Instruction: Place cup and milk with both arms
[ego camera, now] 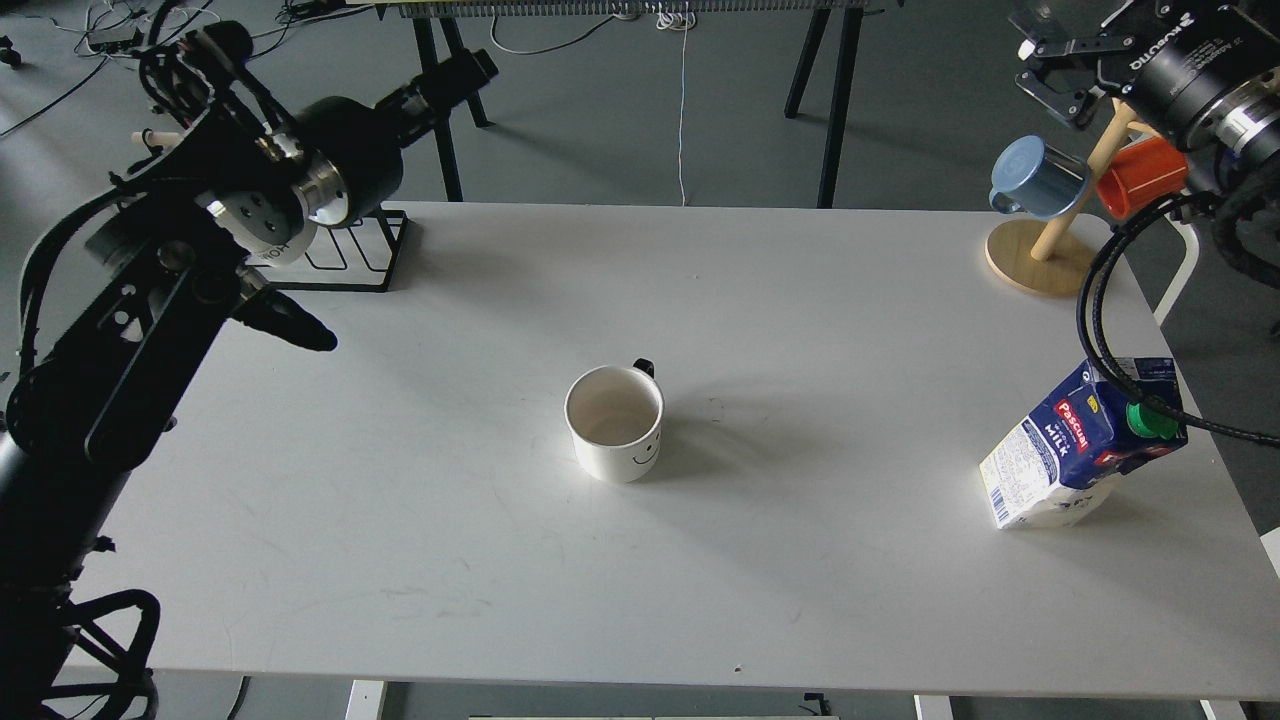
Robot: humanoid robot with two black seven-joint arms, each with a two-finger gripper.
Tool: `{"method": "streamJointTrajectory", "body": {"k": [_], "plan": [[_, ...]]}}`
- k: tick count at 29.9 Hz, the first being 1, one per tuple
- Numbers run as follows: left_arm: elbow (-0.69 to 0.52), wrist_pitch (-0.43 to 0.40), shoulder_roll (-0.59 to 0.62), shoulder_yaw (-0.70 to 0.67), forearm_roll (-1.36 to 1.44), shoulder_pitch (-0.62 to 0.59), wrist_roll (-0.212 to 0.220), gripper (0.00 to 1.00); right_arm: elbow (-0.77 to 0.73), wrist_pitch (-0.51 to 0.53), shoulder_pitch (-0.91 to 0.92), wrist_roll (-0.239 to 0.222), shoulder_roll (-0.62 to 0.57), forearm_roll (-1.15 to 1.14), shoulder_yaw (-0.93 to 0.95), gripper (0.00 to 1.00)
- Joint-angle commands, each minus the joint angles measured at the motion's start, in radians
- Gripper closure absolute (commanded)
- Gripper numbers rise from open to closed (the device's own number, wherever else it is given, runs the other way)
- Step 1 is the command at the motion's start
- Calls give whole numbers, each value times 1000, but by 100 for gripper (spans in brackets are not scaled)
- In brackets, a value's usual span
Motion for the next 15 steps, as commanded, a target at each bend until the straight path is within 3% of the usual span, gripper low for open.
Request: {"method": "streamJointTrajectory", "body": {"k": [1, 4, 8, 15], "plan": [[44, 87, 3, -47, -262, -2, -95, 1, 77, -1, -52, 0, -47, 3, 66, 1], [75, 104, 3, -64, -450, -2, -163, 1, 143, -1, -119, -2, -71, 5, 121, 1], [120, 116, 0, -67, -609, 3, -217, 1, 224, 1, -231, -2, -101, 14, 213, 1], [135, 115, 0, -67, -760, 15, -232, 1, 369, 37, -533, -6, -102, 58, 452, 1]]}}
